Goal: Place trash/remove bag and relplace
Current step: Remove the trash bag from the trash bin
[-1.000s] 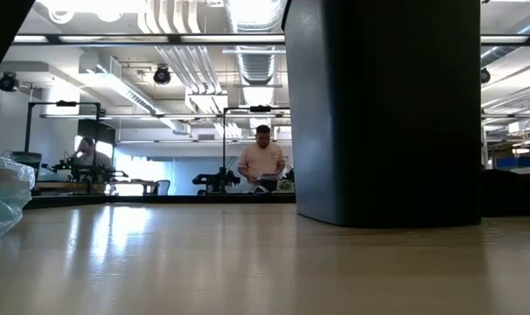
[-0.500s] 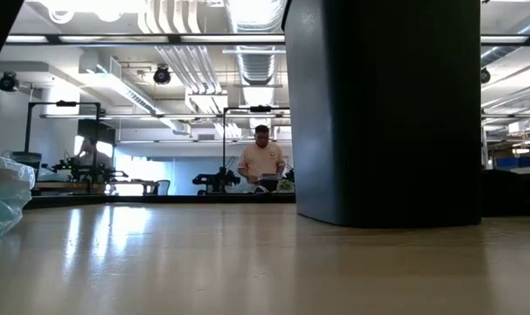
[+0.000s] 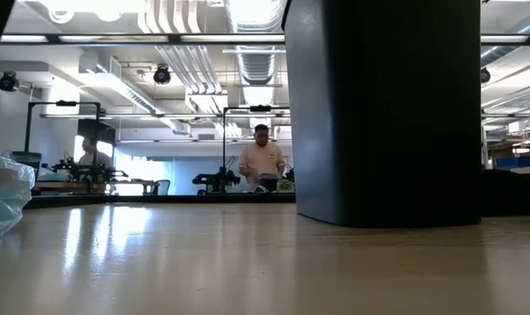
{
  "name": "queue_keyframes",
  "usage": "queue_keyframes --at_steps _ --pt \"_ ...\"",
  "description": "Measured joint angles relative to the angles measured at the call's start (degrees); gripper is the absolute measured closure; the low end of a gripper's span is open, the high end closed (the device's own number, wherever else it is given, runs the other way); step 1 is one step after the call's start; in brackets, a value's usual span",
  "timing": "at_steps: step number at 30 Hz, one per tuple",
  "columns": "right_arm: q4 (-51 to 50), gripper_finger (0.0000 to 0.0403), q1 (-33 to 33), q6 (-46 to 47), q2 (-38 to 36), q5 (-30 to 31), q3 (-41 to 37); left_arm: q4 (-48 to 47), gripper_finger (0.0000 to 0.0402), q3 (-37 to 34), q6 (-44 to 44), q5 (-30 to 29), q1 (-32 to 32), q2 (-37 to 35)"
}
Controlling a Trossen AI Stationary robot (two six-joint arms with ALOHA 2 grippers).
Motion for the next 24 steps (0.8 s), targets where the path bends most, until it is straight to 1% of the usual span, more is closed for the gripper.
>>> queue_keyframes --at_steps 3,6,10,14,16,18,20,22,24 --pt "8.51 0.0403 -3.99 -2.46 0.0 -2.0 0.0 0.08 0.023 0.09 0.65 0.74 -0.59 -5.23" --pt "16.81 0.0403 -9.21 -2.63 0.02 -8.41 0.01 -3.11 0.0222 0.01 -0.08 1.88 -1.33 -8.9" --pt "29.44 0.0403 -15.95 -2.51 -0.27 -16.7 0.42 -10.88 0.022 -0.22 -2.23 1.92 -2.57 -11.82" --pt "41.71 0.0403 -21.09 0.12 -2.42 -19.15 0.46 -17.33 0.0229 -0.24 -2.92 1.93 -4.39 -13.61" --pt "45.52 0.0403 -23.17 2.15 -4.01 -19.46 0.52 -18.86 0.0233 -0.2 -3.5 1.98 -5.02 -13.79" --pt "45.81 0.0403 -24.51 3.88 -5.95 -19.45 0.55 -20.02 0.0235 -0.22 -4.0 2.06 -5.51 -13.61" --pt "43.78 0.0403 -24.8 5.52 -7.56 -19.32 0.57 -20.75 0.0236 -0.26 -4.02 2.03 -5.9 -13.36" --pt "38.44 0.0403 -24.8 6.44 -9.29 -18.19 0.59 -20.85 0.0234 -0.28 -4.02 2.01 -5.94 -13.23" --pt "31.05 0.0403 -24.78 6.27 -10.53 -14.89 0.61 -20.6 0.0231 -0.28 -3.91 2.01 -5.94 -13.17"
